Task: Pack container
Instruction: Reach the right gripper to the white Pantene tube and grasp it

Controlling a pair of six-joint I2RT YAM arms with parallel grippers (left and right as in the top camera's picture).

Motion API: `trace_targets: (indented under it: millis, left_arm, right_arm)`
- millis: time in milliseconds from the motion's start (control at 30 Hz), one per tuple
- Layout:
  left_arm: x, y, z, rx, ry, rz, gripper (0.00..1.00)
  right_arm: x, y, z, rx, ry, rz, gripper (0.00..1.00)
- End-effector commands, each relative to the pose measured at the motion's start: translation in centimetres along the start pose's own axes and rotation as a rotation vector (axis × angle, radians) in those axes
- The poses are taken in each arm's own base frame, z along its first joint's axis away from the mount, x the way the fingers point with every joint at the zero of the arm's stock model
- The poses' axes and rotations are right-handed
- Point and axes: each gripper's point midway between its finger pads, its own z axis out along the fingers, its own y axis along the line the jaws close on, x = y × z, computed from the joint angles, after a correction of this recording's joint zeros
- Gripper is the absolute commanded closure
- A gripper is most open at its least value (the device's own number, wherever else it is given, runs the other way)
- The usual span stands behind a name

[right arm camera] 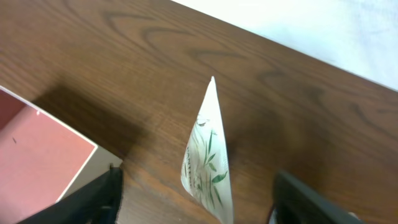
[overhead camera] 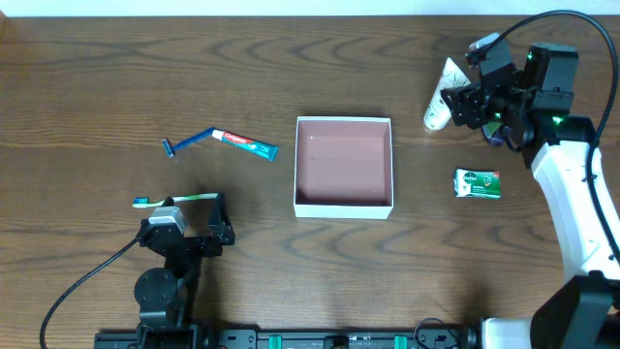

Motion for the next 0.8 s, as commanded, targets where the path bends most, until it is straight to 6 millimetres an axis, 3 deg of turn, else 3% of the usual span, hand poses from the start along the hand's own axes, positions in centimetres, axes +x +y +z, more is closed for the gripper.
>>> trace_targets:
  millis: [0, 200, 500, 767]
  left_arm:
    - [1.7, 0.3, 0.2, -0.001, 0.047, 0.009, 0.02]
    - [1.7, 0.3, 0.2, -0.001, 0.047, 0.009, 0.02]
    - [1.7, 0.3, 0.2, -0.001, 0.047, 0.009, 0.02]
    - [1.7, 0.3, 0.2, -0.001, 0.047, 0.009, 0.02]
  right_arm:
    - [-0.2, -0.6, 0.5, -0.003, -0.004, 0.005, 0.33]
    - [0.4, -0.8, 1.6, -0.011, 0.007, 0.018, 0.5]
    - [-0.1, -1.0, 1.6, -0.003, -0.012, 0.029, 0.96]
    - [-0.2, -1.0, 1.6, -0.003, -0.015, 0.079, 0.99]
